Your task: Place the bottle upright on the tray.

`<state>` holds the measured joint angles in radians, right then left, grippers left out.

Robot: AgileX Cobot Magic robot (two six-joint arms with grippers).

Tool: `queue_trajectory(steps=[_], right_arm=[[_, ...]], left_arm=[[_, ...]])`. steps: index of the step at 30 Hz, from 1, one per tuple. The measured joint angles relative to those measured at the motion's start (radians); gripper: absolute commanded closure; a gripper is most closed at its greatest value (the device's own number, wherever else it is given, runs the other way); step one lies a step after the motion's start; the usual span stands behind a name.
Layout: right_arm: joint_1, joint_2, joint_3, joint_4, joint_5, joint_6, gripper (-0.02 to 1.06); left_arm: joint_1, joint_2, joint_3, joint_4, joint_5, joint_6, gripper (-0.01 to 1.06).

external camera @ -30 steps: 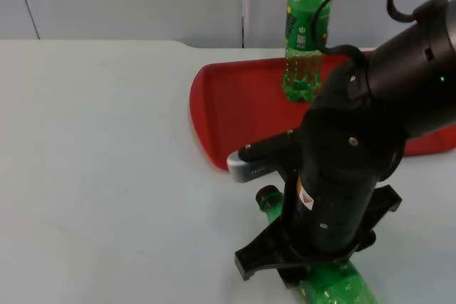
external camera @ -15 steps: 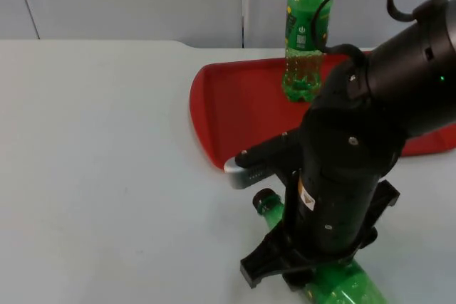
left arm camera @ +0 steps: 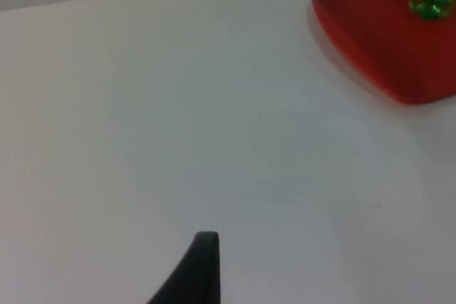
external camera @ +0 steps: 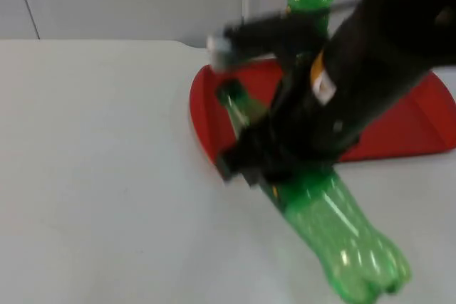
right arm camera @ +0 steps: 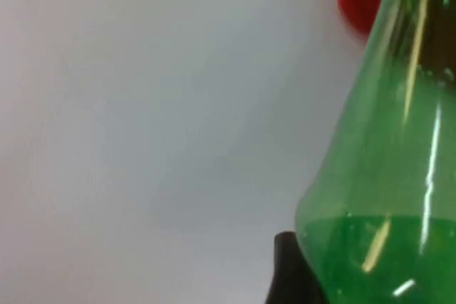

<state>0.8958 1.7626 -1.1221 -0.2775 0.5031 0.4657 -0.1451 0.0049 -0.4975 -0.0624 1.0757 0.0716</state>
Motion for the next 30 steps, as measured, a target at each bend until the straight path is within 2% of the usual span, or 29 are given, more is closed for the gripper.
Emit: queue_trajectory(steps=[4,5,10,11,15,17,18,20,21,23,26,27,30], right_arm=[[0.000,-0.160,0.000,-0.098,-0.071,-0.007,1.05],[0.000,-0.160,0.000,-0.098,-0.071,-0.007,1.05],[0.000,-0.331,0.000,-0.254,-0.188,-0.001,1.05],[0.000,-0.331,0.000,-0.254,-0.188,-0.001,1.05],[-0.024,-0.419,0.000,-0.429,-0.296,0.096,1.05],[-0.032,-0.423,0.000,-0.449,-0.310,0.112,1.05],[-0.067,-0.433,0.009,-0.491,-0.363,0.148,1.05],[-0.125,-0.435,0.031,-0.508,-0.449,0.171,1.05],[-0.125,-0.435,0.031,-0.508,-0.449,0.171,1.05],[-0.203,-0.435,0.076,-0.506,-0.560,0.178,1.05],[-0.331,-0.435,0.158,-0.466,-0.774,0.177,1.05],[-0.331,-0.435,0.158,-0.466,-0.774,0.177,1.05],[-0.448,-0.436,0.241,-0.398,-0.945,0.085,1.05]], left_arm=[[0.000,0.000,0.000,0.000,0.000,0.000,0.00],[0.000,0.000,0.000,0.000,0.000,0.000,0.00],[0.000,0.000,0.000,0.000,0.000,0.000,0.00],[0.000,0.000,0.000,0.000,0.000,0.000,0.00],[0.000,0.000,0.000,0.000,0.000,0.000,0.00],[0.000,0.000,0.000,0.000,0.000,0.000,0.00],[0.000,0.000,0.000,0.000,0.000,0.000,0.00],[0.000,0.000,0.000,0.000,0.000,0.000,0.00],[0.000,0.000,0.000,0.000,0.000,0.000,0.00],[0.000,0.000,0.000,0.000,0.000,0.000,0.00],[0.000,0.000,0.000,0.000,0.000,0.000,0.00],[0.000,0.000,0.000,0.000,0.000,0.000,0.00],[0.000,0.000,0.000,0.000,0.000,0.000,0.00]])
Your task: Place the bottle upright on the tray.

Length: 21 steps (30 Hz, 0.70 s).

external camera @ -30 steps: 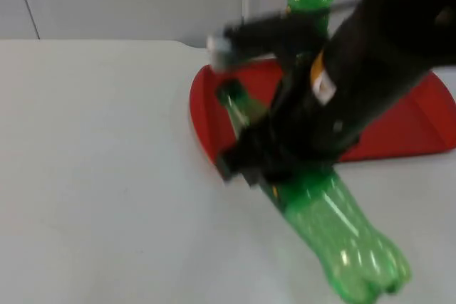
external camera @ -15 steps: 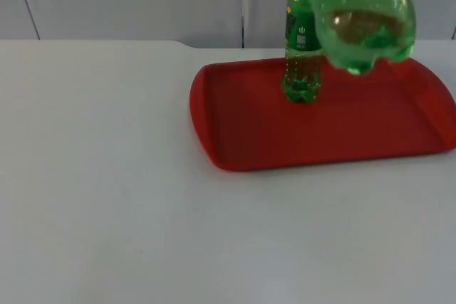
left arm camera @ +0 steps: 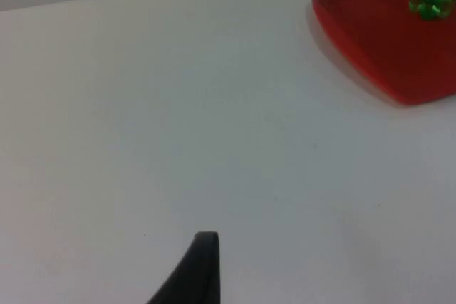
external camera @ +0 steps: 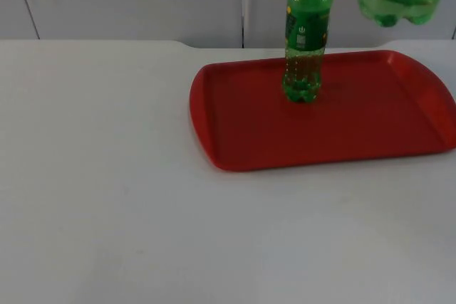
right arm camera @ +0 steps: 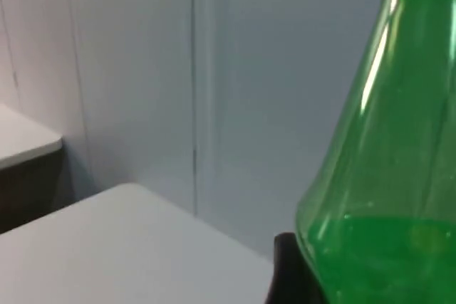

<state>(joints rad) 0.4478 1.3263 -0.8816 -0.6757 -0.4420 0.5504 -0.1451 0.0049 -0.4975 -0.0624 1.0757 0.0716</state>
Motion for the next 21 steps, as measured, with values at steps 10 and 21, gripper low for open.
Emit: queue_trajectory(steps=[10,21], right_arm=[[-0.073,0.061,0.060,0.078,-0.219,-0.124,1.05],[-0.073,0.390,0.063,0.085,-0.610,-0.309,1.05]], left_arm=[[0.000,0.000,0.000,0.000,0.000,0.000,0.00],[0.000,0.000,0.000,0.000,0.000,0.000,0.00]])
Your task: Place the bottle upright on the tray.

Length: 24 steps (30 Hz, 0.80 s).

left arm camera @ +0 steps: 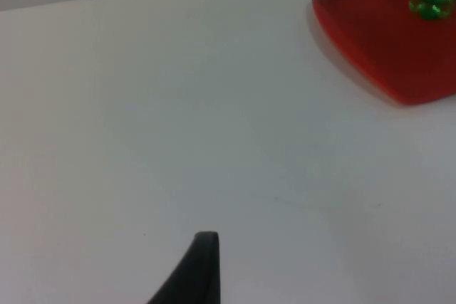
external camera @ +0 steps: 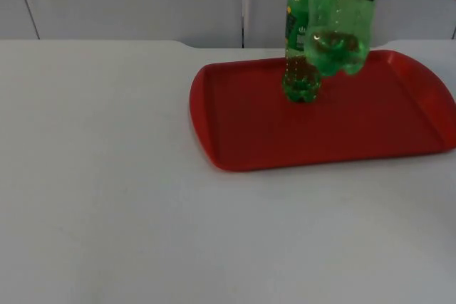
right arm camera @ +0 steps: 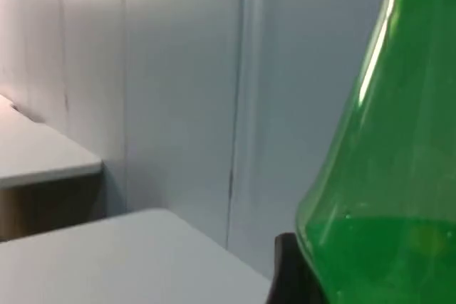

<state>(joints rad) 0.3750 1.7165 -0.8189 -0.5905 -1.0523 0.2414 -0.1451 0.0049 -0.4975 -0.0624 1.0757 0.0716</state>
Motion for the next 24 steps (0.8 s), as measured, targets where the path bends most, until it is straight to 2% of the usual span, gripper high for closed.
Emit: queue_trajectory(steps=[1,2,3,6,8,11,18,24], right_arm=[[0.000,0.035,0.000,0.016,-0.059,-0.020,1.05],[0.000,0.035,0.000,0.016,-0.059,-0.020,1.05],[0.000,0.103,0.000,0.051,-0.107,-0.053,1.05],[0.000,0.203,-0.011,0.108,-0.129,-0.126,1.05],[0.000,0.236,-0.024,0.106,-0.129,-0.146,1.05],[0.000,0.317,-0.101,0.056,-0.129,-0.171,1.05],[0.000,0.423,-0.270,0.023,-0.136,-0.161,1.05],[0.000,0.545,-0.425,0.020,-0.142,-0.071,1.05]], left_arm=[[0.000,0.000,0.000,0.000,0.000,0.000,0.00],[0.000,0.000,0.000,0.000,0.000,0.000,0.00],[0.000,0.000,0.000,0.000,0.000,0.000,0.00],[0.000,0.000,0.000,0.000,0.000,0.000,0.00],[0.000,0.000,0.000,0.000,0.000,0.000,0.00],[0.000,0.000,0.000,0.000,0.000,0.000,0.00],[0.000,0.000,0.000,0.000,0.000,0.000,0.00],[0.000,0.000,0.000,0.000,0.000,0.000,0.00]])
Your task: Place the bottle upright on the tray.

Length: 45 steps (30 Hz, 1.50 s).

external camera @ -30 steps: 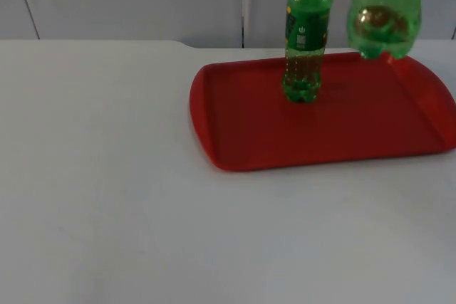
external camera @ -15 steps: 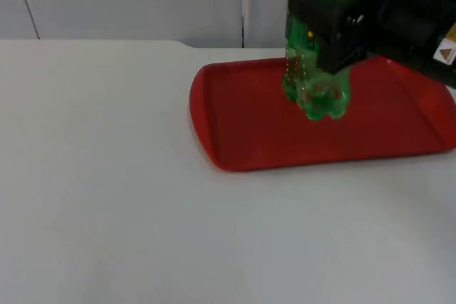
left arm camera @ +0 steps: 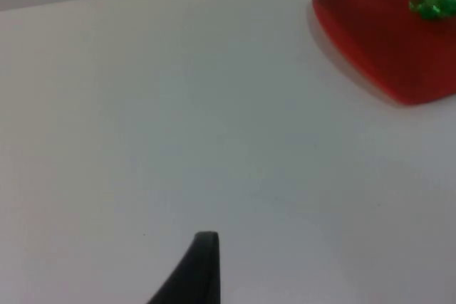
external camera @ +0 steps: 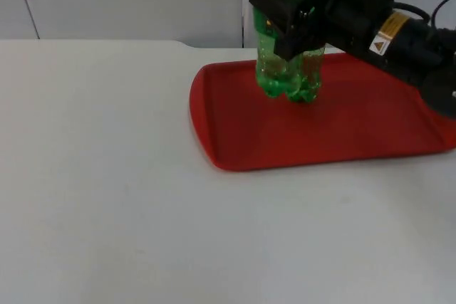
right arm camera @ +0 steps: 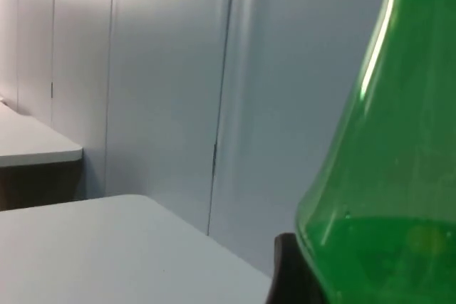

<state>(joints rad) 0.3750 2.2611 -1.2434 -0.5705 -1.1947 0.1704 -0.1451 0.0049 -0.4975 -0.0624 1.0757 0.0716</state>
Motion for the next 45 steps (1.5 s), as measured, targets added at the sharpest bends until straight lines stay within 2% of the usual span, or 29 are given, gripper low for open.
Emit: queue_trajectory(steps=[8,21,24,25,26,30,31,33,45], right_arm=[[0.000,0.119,-0.093,-0.024,0.000,0.040,1.05],[0.000,0.166,-0.095,-0.050,-0.002,0.042,1.02],[0.000,0.166,-0.096,-0.068,-0.002,0.042,0.88],[0.000,0.166,-0.096,-0.068,-0.002,0.042,0.80],[0.000,0.166,-0.096,-0.073,-0.004,0.044,0.80],[0.000,0.166,-0.098,-0.081,-0.004,0.046,0.45],[0.000,0.166,-0.098,-0.081,-0.004,0.046,0.45],[0.000,0.166,-0.098,-0.077,-0.004,0.046,0.36],[0.000,0.166,-0.098,-0.073,-0.006,0.061,0.33]], left_arm=[[0.000,0.000,0.000,0.000,0.000,0.000,0.00],[0.000,0.000,0.000,0.000,0.000,0.000,0.00],[0.000,0.000,0.000,0.000,0.000,0.000,0.00],[0.000,0.000,0.000,0.000,0.000,0.000,0.00],[0.000,0.000,0.000,0.000,0.000,0.000,0.00],[0.000,0.000,0.000,0.000,0.000,0.000,0.00],[0.000,0.000,0.000,0.000,0.000,0.000,0.00],[0.000,0.000,0.000,0.000,0.000,0.000,0.00],[0.000,0.000,0.000,0.000,0.000,0.000,0.00]])
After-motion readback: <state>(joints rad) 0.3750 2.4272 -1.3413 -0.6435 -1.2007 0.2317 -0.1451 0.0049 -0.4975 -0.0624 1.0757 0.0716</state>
